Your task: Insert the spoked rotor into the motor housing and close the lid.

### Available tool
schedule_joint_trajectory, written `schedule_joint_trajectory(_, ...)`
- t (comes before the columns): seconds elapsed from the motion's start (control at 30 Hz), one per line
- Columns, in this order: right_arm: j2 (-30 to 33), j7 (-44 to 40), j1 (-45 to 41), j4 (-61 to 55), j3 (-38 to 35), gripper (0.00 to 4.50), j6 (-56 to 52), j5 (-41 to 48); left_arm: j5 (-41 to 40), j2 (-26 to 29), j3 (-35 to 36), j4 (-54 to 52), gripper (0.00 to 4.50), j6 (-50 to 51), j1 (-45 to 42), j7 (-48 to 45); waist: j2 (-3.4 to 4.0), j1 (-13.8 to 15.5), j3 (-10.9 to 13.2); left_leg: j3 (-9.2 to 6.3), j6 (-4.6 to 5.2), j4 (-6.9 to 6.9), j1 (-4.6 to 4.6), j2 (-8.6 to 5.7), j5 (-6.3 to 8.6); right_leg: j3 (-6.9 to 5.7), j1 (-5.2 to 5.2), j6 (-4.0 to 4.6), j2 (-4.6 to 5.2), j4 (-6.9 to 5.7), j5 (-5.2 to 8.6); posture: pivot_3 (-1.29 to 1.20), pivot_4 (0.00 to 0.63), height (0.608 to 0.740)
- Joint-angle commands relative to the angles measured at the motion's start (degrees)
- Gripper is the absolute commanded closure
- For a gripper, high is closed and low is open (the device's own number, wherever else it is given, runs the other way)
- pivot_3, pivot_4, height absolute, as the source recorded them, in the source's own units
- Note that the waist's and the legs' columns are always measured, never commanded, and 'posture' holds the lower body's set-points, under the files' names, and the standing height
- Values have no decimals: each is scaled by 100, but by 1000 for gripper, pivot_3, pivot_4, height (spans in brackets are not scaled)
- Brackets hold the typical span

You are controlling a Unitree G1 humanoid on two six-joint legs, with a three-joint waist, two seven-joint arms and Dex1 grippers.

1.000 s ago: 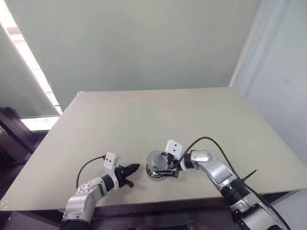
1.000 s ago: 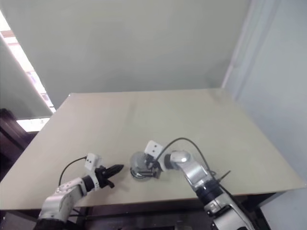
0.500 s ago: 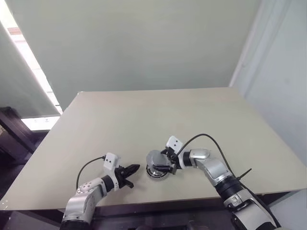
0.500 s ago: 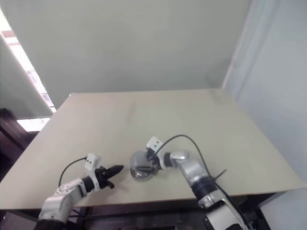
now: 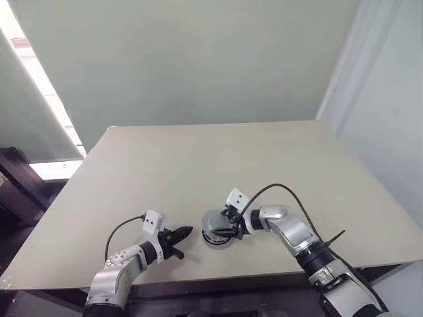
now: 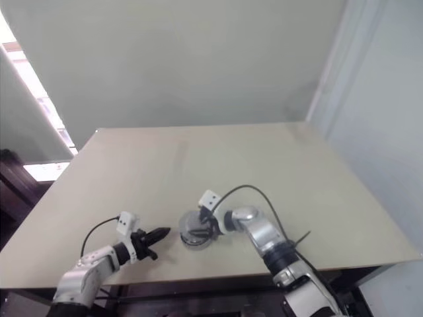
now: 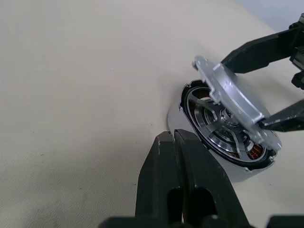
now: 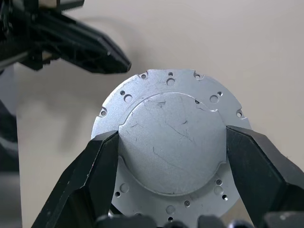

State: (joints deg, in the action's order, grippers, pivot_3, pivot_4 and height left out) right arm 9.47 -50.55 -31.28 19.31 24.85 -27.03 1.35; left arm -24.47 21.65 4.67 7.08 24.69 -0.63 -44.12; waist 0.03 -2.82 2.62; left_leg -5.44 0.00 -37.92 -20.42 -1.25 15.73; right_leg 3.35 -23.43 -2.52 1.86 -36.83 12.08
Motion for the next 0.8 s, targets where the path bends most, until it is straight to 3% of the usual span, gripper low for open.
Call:
schedule_joint_trajectory(0.03, 57, -92, -99, -299, 291, 1257, -703, -141, 7, 19, -5, -201, 4500, -105, -105, -21, 0, 1, -1, 0, 0, 0, 0, 0, 0, 0, 0, 0, 0, 0, 0, 0, 0, 740)
schedule_joint_trajectory(0.47, 75, 103, -338, -539, 806, 1257, -1933, -484, 23, -76, -47, -177, 4500, -185, -81, -2, 1, 1, -3, 0, 0, 0, 6, 0, 0, -1, 4, 0, 1, -1, 0, 0, 0, 740)
schedule_joint_trajectory(0.8, -150, 374, -442, -788, 480, 1257, -2632, -253, 27, -126, -70, -161, 4500, -252, 4, 10, 1, 1, -3, -1, 0, 1, 9, 0, 0, -1, 4, 0, 0, -2, 0, 0, 0, 740)
